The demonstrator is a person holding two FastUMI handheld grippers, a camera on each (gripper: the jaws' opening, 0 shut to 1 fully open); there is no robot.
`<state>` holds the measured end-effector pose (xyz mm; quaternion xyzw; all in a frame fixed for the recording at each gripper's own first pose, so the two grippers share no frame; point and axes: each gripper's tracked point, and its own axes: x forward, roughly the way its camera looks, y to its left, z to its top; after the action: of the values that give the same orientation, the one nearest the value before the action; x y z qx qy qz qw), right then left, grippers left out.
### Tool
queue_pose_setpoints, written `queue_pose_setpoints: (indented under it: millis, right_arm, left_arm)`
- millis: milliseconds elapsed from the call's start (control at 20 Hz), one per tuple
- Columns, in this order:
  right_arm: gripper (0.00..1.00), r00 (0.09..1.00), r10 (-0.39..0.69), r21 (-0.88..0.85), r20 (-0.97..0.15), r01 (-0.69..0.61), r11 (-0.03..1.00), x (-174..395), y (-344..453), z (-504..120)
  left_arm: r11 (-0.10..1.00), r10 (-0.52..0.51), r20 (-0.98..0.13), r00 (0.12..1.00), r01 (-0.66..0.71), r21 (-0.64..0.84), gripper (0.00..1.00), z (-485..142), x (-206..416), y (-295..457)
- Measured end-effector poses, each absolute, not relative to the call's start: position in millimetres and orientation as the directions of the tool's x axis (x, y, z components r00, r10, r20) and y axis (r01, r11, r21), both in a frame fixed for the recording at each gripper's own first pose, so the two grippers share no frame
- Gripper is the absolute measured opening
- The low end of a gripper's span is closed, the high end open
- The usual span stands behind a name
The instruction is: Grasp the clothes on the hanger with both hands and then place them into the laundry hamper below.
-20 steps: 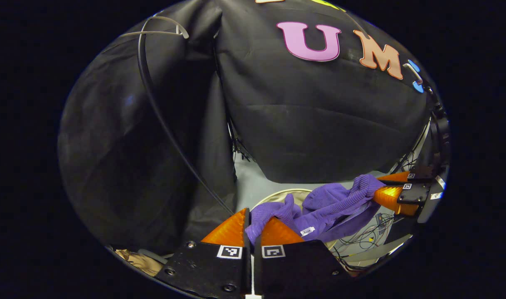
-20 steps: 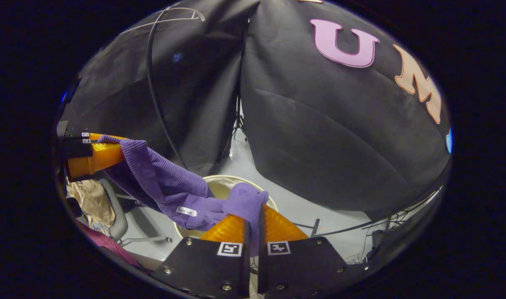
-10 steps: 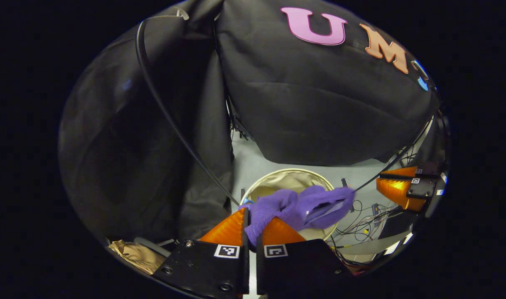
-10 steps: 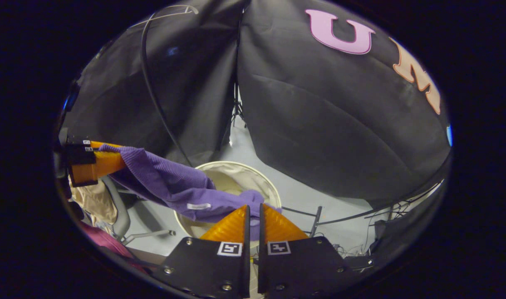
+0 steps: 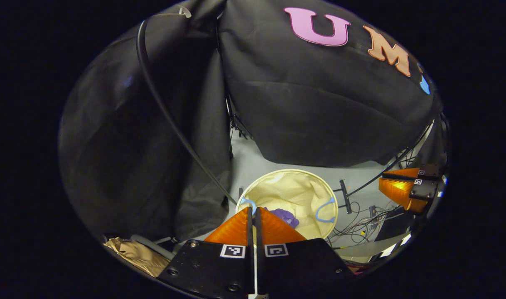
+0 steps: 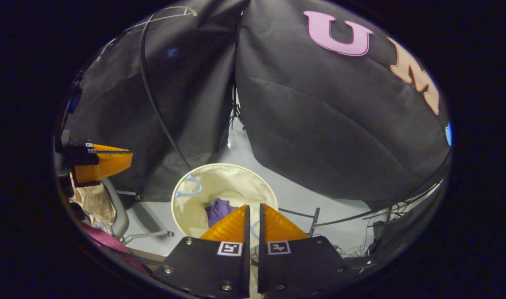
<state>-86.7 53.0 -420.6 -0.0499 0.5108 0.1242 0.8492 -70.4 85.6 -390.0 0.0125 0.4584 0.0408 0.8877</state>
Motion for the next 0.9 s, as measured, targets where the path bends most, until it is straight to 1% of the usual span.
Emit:
queue_pose_setpoints:
  millis: [150, 200, 250, 450, 700, 800, 850, 900]
  right_arm:
    - [0.08, 0.494, 0.154, 0.033, -0.855, -0.245, 0.969, -73.3, 48.6, -401.9]
    - [0.08, 0.511, 0.150, 0.027, -0.847, -0.240, 0.970, -70.2, 47.6, -396.7]
    - [0.08, 0.530, 0.148, 0.022, -0.835, -0.237, 0.971, -65.9, 46.8, -391.2]
    - [0.08, 0.627, 0.143, 0.012, -0.766, -0.208, 0.978, -40.3, 41.7, -352.3]
    - [0.08, 0.769, 0.112, -0.004, -0.629, -0.147, 0.989, -2.0, 23.8, -275.8]
    - [0.08, 0.826, 0.085, -0.013, -0.557, -0.110, 0.994, 10.6, 13.2, -237.1]
    - [0.08, 0.850, 0.073, -0.015, -0.522, -0.095, 0.995, 14.8, 5.0, -218.9]
    - [0.08, 0.872, 0.062, -0.017, -0.485, -0.080, 0.997, 19.8, -0.9, -201.5]
  left_arm:
    - [0.998, 0.064, -0.772, 0.632, -0.035, 0.054, 0.02, -366.2, -57.5, 74.2]
    - [0.998, 0.060, -0.756, 0.652, -0.025, 0.057, 0.00, -360.8, -54.3, 71.5]
    - [0.998, 0.052, -0.734, 0.677, -0.014, 0.058, 0.03, -352.3, -48.6, 68.2]
    - [0.999, 0.000, -0.626, 0.780, 0.023, 0.030, 0.02, -304.5, -20.9, 49.7]
    - [0.999, -0.038, -0.448, 0.893, 0.028, -0.028, 0.02, -225.3, 11.0, 31.3]
    - [0.997, -0.068, -0.384, 0.921, 0.052, -0.052, 0.04, -191.5, 19.4, 18.7]
    - [0.996, -0.082, -0.353, 0.932, 0.063, -0.064, 0.02, -175.8, 22.1, 12.4]
    - [0.995, -0.094, -0.324, 0.941, 0.074, -0.072, 0.12, -160.5, 28.2, 6.6]
